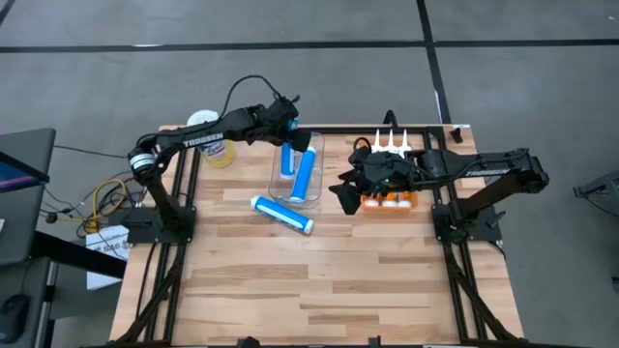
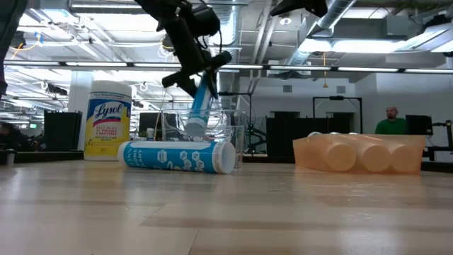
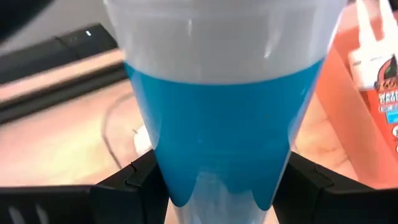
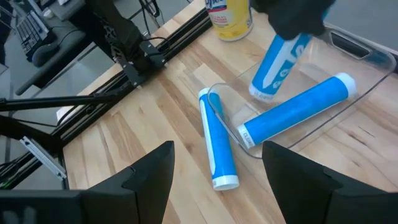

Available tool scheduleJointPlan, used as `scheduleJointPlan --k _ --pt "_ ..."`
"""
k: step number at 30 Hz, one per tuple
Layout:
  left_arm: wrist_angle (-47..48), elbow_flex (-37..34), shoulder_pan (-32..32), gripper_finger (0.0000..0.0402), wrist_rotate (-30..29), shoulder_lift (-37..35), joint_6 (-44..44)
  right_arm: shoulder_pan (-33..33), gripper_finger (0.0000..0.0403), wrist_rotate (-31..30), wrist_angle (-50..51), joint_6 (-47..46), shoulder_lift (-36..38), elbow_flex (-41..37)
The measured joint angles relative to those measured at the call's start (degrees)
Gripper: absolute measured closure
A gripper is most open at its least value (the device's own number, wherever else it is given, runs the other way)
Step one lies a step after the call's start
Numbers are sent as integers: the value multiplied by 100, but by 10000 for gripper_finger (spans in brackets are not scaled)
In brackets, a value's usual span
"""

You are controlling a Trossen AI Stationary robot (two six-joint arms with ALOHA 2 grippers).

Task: Pick & place silicon tubes, Sealant and Lysol wipes
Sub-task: Put the right blue sealant into the transparent bin

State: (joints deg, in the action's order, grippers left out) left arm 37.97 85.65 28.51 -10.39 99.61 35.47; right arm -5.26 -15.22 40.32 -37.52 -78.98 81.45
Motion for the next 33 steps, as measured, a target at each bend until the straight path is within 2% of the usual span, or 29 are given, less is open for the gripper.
scheduleJointPlan --k 7,23,33 --pt "13 0 -13 200 286 331 142 -27 168 -13 0 2 0 -2" --pt "337 0 -87 200 164 367 264 -151 168 -153 0 46 -2 -2" --pt "387 -15 -193 200 345 861 299 -225 168 -166 -2 46 -2 -2"
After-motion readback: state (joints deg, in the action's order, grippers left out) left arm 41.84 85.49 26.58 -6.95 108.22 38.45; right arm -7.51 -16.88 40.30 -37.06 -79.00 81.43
